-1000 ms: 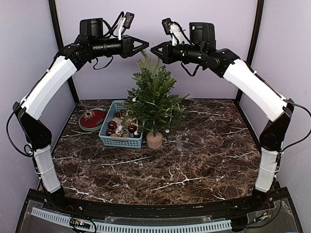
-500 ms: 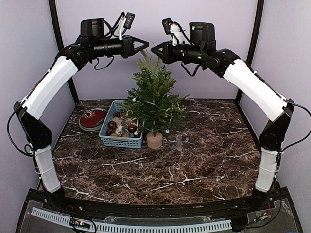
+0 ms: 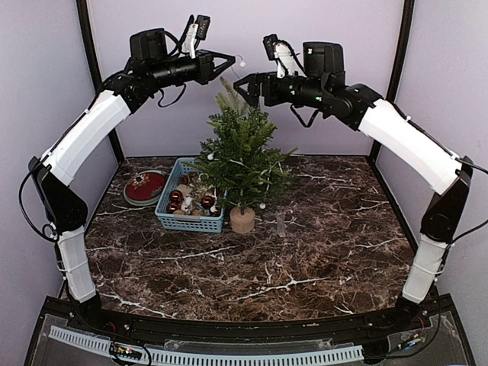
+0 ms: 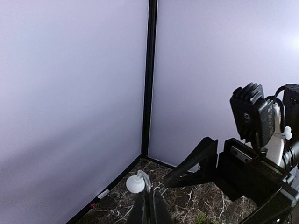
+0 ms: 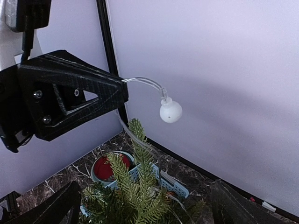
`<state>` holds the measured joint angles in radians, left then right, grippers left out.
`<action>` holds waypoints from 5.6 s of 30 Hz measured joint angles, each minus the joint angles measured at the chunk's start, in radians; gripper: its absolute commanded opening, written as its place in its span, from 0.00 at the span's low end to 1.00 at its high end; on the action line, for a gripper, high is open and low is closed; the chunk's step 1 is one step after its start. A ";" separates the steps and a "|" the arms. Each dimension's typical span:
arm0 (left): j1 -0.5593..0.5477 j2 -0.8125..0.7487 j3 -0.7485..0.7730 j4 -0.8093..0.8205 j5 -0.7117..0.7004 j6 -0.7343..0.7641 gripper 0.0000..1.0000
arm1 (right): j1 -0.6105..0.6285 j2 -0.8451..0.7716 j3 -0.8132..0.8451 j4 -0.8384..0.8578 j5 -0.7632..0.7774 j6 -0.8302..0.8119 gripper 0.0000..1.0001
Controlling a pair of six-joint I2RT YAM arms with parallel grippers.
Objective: Decorate the small christmas tree
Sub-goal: Wrap the light string in the gap of the branches.
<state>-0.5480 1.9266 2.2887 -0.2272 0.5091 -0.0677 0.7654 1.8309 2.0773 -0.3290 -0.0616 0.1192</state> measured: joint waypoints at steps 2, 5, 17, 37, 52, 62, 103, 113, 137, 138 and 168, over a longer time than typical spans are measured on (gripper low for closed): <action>0.002 0.010 0.000 0.023 -0.017 -0.008 0.00 | 0.000 -0.040 -0.044 0.016 0.007 0.007 0.98; 0.007 0.024 0.000 0.050 -0.036 -0.025 0.00 | 0.000 -0.108 -0.112 0.047 0.008 0.025 0.99; 0.068 0.056 0.021 0.100 -0.111 -0.126 0.00 | 0.005 -0.336 -0.314 0.146 -0.019 0.104 0.99; 0.202 -0.006 -0.015 0.032 -0.262 -0.184 0.00 | 0.024 -0.502 -0.552 0.141 0.065 0.190 0.98; 0.225 -0.219 -0.024 0.027 -0.192 -0.180 0.00 | 0.026 -0.640 -0.687 0.127 0.129 0.228 0.98; 0.225 -0.328 -0.256 0.024 -0.190 -0.171 0.00 | 0.027 -0.657 -0.722 0.119 0.118 0.248 0.98; -0.053 -0.451 -0.581 0.007 0.426 -0.015 0.00 | 0.197 -0.354 -0.382 0.068 -0.167 0.011 0.53; -0.060 -0.426 -0.567 -0.016 0.449 -0.014 0.00 | 0.181 -0.254 -0.239 -0.036 -0.209 -0.061 0.36; -0.064 -0.396 -0.524 -0.047 0.381 -0.005 0.42 | 0.181 -0.241 -0.211 -0.051 -0.163 -0.040 0.00; -0.064 -0.396 -0.525 -0.042 0.361 -0.005 0.45 | 0.181 -0.245 -0.210 -0.044 -0.163 -0.031 0.00; -0.064 -0.682 -1.112 0.169 -0.131 -0.244 0.82 | 0.192 -0.299 -0.186 -0.045 0.226 0.126 0.00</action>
<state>-0.6117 1.2442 1.1770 -0.0582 0.3779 -0.3115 0.9569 1.5318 1.8915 -0.3737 0.1646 0.2455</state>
